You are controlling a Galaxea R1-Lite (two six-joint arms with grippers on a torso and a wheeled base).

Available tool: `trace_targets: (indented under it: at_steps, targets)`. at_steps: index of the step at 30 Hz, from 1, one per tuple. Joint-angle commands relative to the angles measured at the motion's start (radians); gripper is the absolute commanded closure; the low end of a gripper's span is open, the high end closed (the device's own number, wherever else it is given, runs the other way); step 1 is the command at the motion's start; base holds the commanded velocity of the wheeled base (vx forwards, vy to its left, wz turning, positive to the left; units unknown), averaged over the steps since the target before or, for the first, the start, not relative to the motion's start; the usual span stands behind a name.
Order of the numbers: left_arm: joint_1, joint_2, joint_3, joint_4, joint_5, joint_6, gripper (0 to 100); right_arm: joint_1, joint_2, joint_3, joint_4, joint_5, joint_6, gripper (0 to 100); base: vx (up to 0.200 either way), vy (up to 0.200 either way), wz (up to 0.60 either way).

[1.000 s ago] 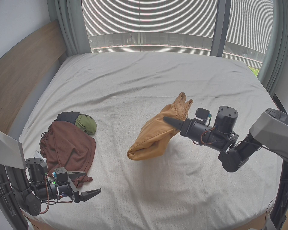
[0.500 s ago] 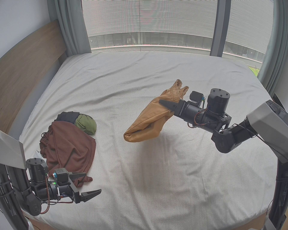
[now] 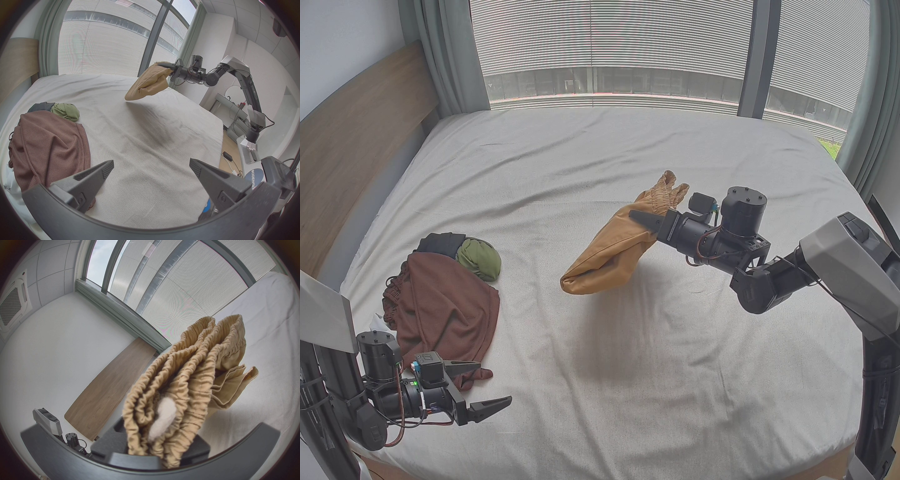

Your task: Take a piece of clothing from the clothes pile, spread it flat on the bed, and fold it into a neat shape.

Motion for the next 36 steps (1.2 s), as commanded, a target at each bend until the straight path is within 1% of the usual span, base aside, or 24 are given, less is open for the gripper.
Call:
trace_targets:
  at_steps: [1, 5, 10, 16, 21, 22, 23, 27, 32, 36]
  targets:
    - [-0.001, 0.003, 0.018, -0.001, 0.0, 0.0, 0, -0.006, 0.028, -0.051, 0.032, 0.0, 0.0, 100, 0.0, 0.0, 0.0]
    - [-0.001, 0.003, 0.016, -0.001, 0.0, 0.0, 0, -0.005, 0.034, -0.108, 0.07, 0.0, 0.0, 100, 0.0, 0.0, 0.0]
    - [0.001, 0.003, 0.016, -0.001, 0.0, 0.0, 0, 0.006, 0.086, -0.232, 0.141, -0.001, 0.0, 100, 0.0, 0.0, 0.0]
    - [0.002, 0.004, 0.016, -0.001, 0.0, 0.0, 0, 0.022, 0.144, -0.296, 0.141, -0.001, -0.003, 100, 0.0, 0.0, 0.0]
    - [0.002, 0.007, 0.016, -0.001, 0.0, 0.0, 0, 0.015, 0.198, -0.321, 0.13, -0.003, -0.009, 100, 0.0, 0.0, 0.0]
    - [0.002, 0.009, 0.018, -0.001, 0.0, 0.0, 0, 0.009, 0.232, -0.327, 0.125, -0.003, -0.03, 100, 0.0, 0.0, 0.0]
    - [0.002, 0.009, 0.018, -0.001, 0.0, 0.0, 0, 0.005, 0.258, -0.325, 0.112, -0.001, -0.06, 100, 0.0, 0.0, 0.0]
    - [0.004, 0.009, 0.018, -0.001, 0.0, 0.0, 0, -0.02, 0.305, -0.302, 0.069, 0.0, -0.09, 100, 0.0, 0.0, 0.0]
    - [0.004, 0.009, 0.018, -0.001, 0.0, 0.0, 0, -0.047, 0.31, -0.227, 0.027, 0.0, -0.101, 100, 0.0, 0.0, 0.0]
    - [0.002, 0.013, 0.018, -0.001, 0.0, 0.0, 0, -0.06, 0.31, -0.128, -0.048, 0.0, -0.112, 100, 0.0, 0.0, 0.0]
